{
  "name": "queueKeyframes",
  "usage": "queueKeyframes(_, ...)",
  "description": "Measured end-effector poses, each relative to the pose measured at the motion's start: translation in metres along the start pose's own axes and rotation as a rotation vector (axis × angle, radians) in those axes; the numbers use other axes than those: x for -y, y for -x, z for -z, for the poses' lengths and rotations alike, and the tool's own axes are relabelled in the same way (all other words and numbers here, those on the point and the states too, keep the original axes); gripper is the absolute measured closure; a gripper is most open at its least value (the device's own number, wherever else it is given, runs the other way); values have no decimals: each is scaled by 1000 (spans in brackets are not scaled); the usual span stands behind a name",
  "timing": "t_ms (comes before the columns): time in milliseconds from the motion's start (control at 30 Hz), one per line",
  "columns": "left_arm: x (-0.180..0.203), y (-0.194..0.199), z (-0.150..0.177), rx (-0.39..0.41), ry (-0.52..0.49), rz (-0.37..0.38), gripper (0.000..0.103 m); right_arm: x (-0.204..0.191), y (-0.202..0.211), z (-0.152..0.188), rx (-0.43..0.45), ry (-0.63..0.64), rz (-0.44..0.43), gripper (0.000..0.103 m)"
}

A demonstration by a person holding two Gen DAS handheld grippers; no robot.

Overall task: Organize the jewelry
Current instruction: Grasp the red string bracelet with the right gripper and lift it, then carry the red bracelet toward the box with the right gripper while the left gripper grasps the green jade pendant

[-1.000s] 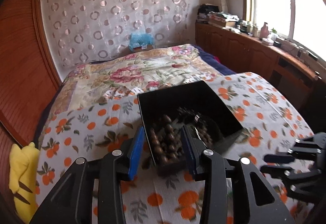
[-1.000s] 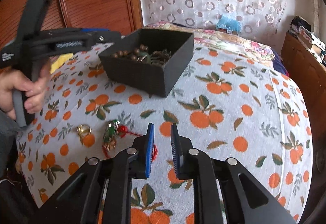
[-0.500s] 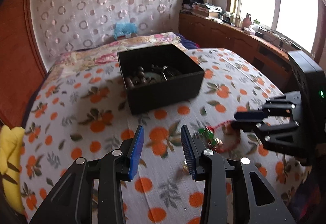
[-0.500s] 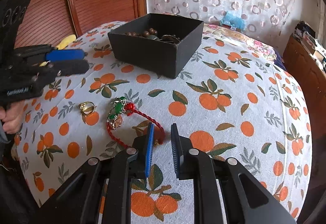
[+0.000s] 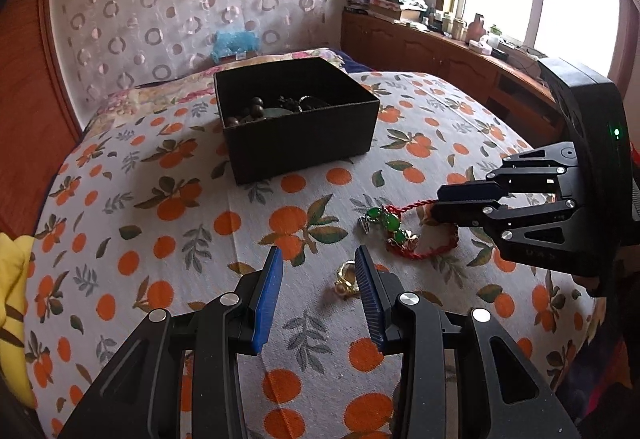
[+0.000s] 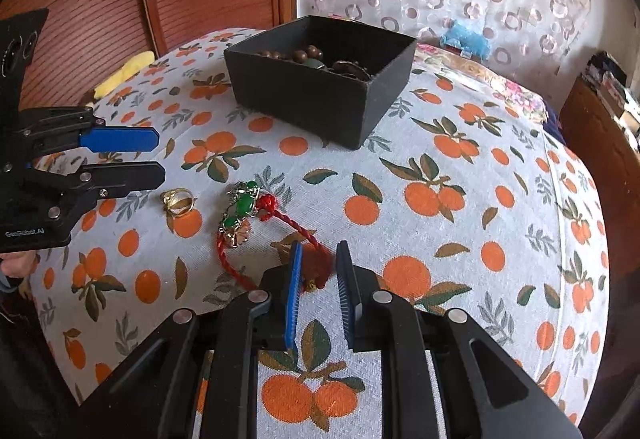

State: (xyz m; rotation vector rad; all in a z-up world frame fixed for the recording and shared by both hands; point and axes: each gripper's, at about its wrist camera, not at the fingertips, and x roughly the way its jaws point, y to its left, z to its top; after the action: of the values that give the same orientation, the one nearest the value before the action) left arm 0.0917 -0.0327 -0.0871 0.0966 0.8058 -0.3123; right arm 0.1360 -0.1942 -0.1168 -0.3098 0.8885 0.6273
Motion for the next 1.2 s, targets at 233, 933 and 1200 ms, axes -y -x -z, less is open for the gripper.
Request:
queueKeyframes(233,2,-2,2,-7,1,4,68,-2,6,-6,39,3,-41,100)
queueKeyframes(933,7,-4,-2,-5,3,26,68,5,69,-32,234,-11,-23,100)
queueKeyframes(1200,23,-21,-18,-23,-18,65,68,16,53,-19,199,-41,17,100)
